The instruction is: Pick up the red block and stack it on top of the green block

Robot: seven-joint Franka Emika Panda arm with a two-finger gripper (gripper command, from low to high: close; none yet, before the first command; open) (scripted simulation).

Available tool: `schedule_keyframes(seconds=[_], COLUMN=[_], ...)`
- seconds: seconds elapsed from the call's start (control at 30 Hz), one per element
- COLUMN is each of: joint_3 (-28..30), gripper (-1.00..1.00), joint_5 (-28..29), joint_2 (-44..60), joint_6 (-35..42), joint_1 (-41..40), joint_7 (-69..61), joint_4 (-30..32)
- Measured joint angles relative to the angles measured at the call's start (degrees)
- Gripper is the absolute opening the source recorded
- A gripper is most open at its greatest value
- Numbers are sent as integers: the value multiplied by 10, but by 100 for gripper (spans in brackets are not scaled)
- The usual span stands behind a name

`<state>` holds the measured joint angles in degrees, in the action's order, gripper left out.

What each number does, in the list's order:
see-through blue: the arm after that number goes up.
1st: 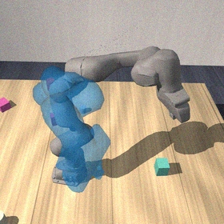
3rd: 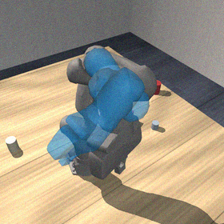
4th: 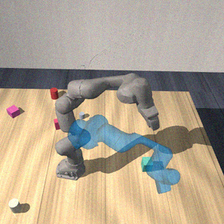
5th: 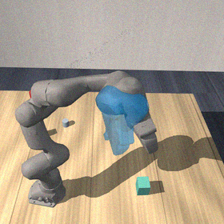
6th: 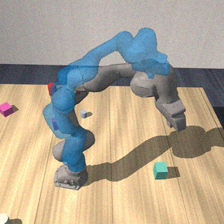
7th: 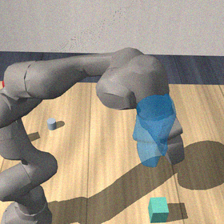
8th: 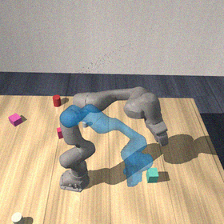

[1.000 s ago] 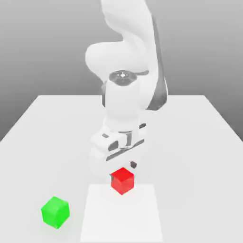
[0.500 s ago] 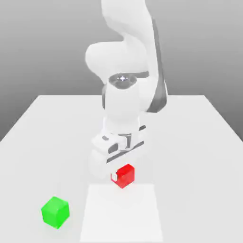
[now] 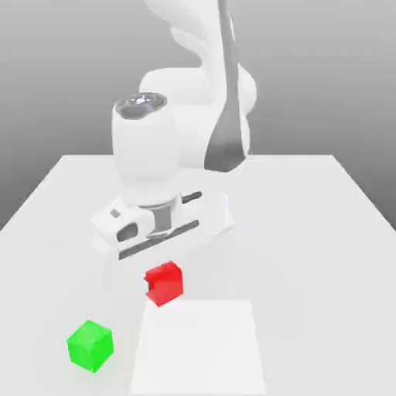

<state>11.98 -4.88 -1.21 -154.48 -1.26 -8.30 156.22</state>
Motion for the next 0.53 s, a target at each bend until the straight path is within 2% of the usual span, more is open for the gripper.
schedule_keyframes(seconds=[0.23, 0.43, 0.47, 0.53], joint_3=[27, 2, -3, -3], gripper=[-100, -100, 100, 100], joint_5=[24, -26, -30, -30], joint_2=[41, 142, 152, 152], joint_6=[42, -37, -46, -46], joint_1=[-57, -77, -82, -82], joint_7=[-32, -76, -79, -79], joint_4=[-85, -105, -105, -105])
